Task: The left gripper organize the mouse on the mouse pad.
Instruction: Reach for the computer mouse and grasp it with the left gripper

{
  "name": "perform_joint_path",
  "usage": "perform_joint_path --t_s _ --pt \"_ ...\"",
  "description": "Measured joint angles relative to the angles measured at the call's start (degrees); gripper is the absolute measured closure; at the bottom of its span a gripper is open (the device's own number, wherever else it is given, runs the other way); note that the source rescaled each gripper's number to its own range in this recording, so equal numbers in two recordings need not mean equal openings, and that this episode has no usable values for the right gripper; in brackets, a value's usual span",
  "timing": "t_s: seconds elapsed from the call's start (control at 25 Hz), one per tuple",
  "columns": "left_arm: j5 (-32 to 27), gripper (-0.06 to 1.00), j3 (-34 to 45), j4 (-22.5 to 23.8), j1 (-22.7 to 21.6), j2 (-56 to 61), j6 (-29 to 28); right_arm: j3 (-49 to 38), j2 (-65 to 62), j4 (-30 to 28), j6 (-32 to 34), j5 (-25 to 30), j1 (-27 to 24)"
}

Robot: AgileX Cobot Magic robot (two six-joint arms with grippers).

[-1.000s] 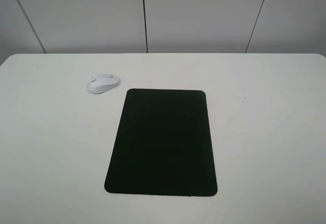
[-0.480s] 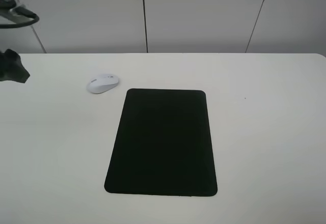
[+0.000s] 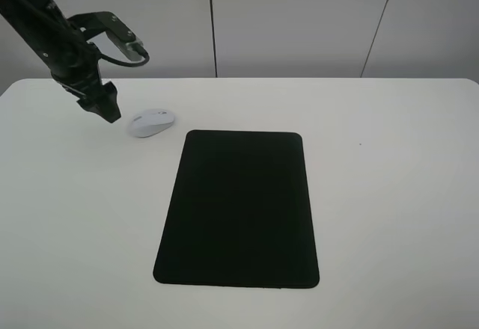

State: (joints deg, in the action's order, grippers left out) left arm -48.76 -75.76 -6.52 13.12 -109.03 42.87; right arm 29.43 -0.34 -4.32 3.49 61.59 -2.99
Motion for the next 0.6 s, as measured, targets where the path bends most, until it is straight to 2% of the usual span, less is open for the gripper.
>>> perform_joint_path --t_s 0.12,0.24,0.36,0.6 --pt "-1.33 -0.06 -2.01 -2.09 0.32 -3.75 10.08 0.0 0.0 0.0 0.0 0.0 0.0" --pt "-2.83 -0.06 -5.09 -3.1 0.53 -6.56 15.59 0.0 0.0 0.0 0.0 0.0 0.0" --pt "-3.02 -0.06 -8.86 -3.49 0.57 -9.16 16.37 0.0 0.0 0.0 0.0 0.0 0.0" --pt "-3.02 -0.06 -15.81 -3.5 0.57 -15.0 13.05 0.0 0.0 0.0 0.0 0.0 0.0"
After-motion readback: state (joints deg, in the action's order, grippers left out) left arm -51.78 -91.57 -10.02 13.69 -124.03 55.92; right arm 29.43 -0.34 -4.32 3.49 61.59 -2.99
